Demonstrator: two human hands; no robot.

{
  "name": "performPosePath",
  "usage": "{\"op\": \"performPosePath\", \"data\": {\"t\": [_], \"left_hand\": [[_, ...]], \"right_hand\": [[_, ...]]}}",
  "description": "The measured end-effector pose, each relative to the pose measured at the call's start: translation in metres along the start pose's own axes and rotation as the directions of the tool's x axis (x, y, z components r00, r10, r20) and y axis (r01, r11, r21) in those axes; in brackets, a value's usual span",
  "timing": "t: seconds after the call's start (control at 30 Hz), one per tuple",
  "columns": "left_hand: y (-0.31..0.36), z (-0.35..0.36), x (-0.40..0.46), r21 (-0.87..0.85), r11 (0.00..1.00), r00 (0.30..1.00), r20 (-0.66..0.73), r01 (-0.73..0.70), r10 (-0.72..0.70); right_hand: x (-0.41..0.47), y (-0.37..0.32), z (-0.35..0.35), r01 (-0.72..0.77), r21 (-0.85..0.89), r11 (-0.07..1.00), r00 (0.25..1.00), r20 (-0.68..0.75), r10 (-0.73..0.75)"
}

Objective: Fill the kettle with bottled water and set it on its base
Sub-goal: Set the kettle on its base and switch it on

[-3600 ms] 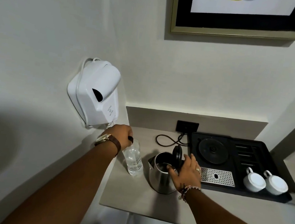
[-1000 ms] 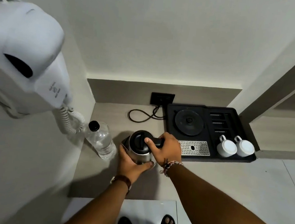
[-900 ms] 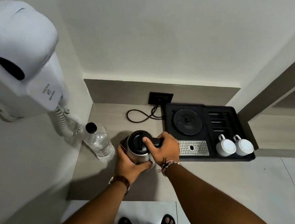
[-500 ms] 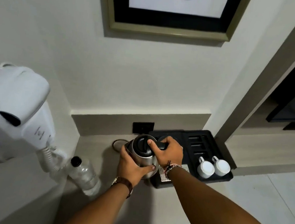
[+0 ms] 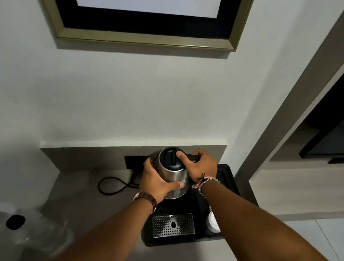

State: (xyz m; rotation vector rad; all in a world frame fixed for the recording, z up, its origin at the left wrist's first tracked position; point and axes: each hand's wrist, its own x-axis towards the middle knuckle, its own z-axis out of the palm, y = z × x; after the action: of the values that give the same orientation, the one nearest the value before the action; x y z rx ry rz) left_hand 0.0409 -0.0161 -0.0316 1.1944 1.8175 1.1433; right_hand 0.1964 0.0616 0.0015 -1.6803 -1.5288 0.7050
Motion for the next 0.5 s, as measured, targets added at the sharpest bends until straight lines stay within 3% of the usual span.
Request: {"op": "performPosePath", "data": {"t": [0.2,0.5], "left_hand": [[-0.019,0.023,0.007,-0.001,0.998,0.997,-0.044,0.061,-0.061],[-0.027,0.028,0.008,0.035,0.995,0.994,-0.046,0.097,-0.096]], "right_hand": [[0.018,0.026,0.012,-0.005,0.022,1.000,0.994,0.107,0.003],[0.026,0.035,0.020,0.014,0.052,0.999,0.989,0.144,-0.021]]}}
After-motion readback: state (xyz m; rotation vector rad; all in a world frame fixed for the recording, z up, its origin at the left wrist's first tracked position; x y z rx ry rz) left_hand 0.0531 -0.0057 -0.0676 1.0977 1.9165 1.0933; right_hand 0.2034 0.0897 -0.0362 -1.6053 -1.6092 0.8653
